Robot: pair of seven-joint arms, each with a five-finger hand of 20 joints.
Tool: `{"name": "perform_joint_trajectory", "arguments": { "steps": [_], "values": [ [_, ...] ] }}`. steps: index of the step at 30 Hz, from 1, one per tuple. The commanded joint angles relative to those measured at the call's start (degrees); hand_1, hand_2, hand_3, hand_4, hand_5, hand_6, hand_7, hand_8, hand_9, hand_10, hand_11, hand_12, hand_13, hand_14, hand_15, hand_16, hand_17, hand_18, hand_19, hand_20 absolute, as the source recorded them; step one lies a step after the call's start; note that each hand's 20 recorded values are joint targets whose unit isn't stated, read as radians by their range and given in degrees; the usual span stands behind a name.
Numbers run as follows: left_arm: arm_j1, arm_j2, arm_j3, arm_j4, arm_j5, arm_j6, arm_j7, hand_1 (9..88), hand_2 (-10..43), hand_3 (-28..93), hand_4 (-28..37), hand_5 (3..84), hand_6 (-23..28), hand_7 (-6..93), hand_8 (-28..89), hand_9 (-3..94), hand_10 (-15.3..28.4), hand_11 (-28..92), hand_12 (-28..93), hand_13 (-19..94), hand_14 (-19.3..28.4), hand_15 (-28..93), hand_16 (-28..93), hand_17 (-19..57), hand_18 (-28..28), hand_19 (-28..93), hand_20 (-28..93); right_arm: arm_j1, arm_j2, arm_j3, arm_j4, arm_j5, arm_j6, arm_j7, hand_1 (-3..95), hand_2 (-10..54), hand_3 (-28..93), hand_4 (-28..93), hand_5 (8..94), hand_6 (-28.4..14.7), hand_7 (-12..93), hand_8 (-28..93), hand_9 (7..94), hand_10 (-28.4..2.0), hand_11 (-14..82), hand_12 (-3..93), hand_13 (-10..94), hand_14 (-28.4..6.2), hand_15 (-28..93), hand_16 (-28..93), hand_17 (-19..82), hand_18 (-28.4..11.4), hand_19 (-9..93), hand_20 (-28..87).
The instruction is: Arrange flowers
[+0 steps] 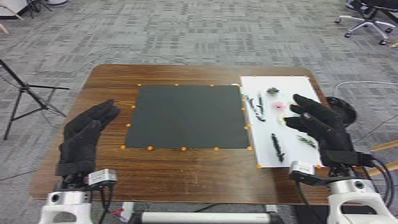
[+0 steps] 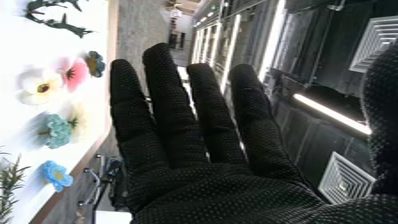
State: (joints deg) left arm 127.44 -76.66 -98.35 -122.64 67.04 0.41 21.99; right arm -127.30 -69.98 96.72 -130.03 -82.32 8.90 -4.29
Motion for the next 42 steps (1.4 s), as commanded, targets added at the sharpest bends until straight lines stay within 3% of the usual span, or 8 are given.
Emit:
{"name": "perform_joint_trajectory", "arguments": {
  "steps": [1,5,9,11,16,27,31,42],
  "values": [
    [-0.26,-0.16,1.02,0.38,-0.19,2.16,1.55,28.2,-9.1,69,-15.3,48.9,3.3,13.9,-6,47.2,13.2,20,16,38,17.0,20,7,3.1,15.2,24,28,0.48,0.45,-0.91,-0.23,-1.94,1.36,0.68,21.7,-9.5,68,-15,40.9,-3.3,13,-7,46.0,-14.3,6.0,18.6,51,-16.9,16,18,33,-20.7,11,33],
    [-0.47,-0.05,0.99,0.59,-0.2,2.45,2.06,28.6,-9.1,69,-14.8,49.5,3.4,14.6,-6,48.6,13.4,22,16,39,17.3,32,4,1.9,15.6,33,34,0.83,0.98,-1.87,-0.49,-4.06,3.88,2.07,24.5,-9.5,67,-16,40.9,-3.3,13,-7,46.3,-14.1,6.8,19.4,55,-15.7,18,20,34,-20.3,13,35],
    [-0.19,-0.02,1.0,0.6,-0.96,3.28,1.88,28.7,-9.1,69,-14.7,49.9,3.3,15.1,-6,48.6,13.5,22,16,39,17.1,33,4,1.7,15.5,33,35,2.21,2.39,-5.76,-0.04,-15.07,13.91,6.73,27.3,-9.5,65,-18,43.4,-3.5,16,-7,51.0,-14.3,12.5,20.9,62,-14.0,21,22,38,-18.4,19,41],
    [-0.26,-0.09,1.21,0.59,-1.49,3.28,1.85,28.7,-9.2,69,-14.7,50.0,3.3,15.2,-6,48.7,13.4,23,16,39,17.0,33,3,1.6,15.4,33,34,2.5,2.85,-6.69,-0.04,-18.95,16.53,8.88,29.6,-9.5,65,-18,46.4,-3.4,18,-7,55.3,-14.3,17.5,22.2,66,-12.6,25,24,40,-17.2,24,44],
    [0.01,0.22,0.66,0.37,-0.96,2.69,1.76,28.7,-9.2,69,-14.8,50.0,3.1,15.5,-6,48.7,13.4,23,17,39,16.8,33,3,1.5,15.3,31,34,3.17,4.4,-8.94,0.54,-32.59,20.06,15.52,33.6,-9.5,63,-20,51.1,-2.9,22,-7,63.3,-14.3,24.9,24.3,73,-9.8,33,27,43,-16.8,36,49],
    [-0.04,0.62,0.32,-0.15,-0.79,2.65,0.96,28.7,-9.4,69,-14.8,49.9,3.0,15.6,-7,48.4,13.3,23,16,39,16.9,33,3,1.4,15.2,31,34,7.14,9.95,-12.21,3.08,-62.72,4.76,30.77,36.9,-9.5,58,-21,65.1,-3.2,27,-4,78.4,-11.6,37.6,32.1,88,-3.5,49,34,51,-18.1,68,46],
    [-0.17,0.9,0.17,-0.38,-0.81,3.06,0.66,28.7,-9.4,69,-14.7,49.8,3.1,15.4,-6,48.5,13.3,23,16,39,16.9,33,3,1.4,15.3,31,34,10.66,11.85,-15.02,5.23,-63.74,-2.84,34.14,36.5,-9.5,58,-21,67.2,-3.0,26,-3,80.7,-11.3,37.8,33.0,90,-2.4,51,34,54,-17.2,73,40],
    [-0.24,1.1,0.46,-0.43,0.05,2.54,0.09,28.8,-9.4,69,-14.6,49.7,3.2,15.1,-6,48.3,13.2,23,16,39,17.0,33,3,1.2,15.3,31,34,18.66,14.71,-23.59,13.91,-66.54,-9.8,36.97,38.0,-9.5,56,-20,65.2,-3.5,31,-3,84.2,-10.6,38.8,33.5,94,-0.3,51,35,59,-14.8,75,37]
  ]
}}
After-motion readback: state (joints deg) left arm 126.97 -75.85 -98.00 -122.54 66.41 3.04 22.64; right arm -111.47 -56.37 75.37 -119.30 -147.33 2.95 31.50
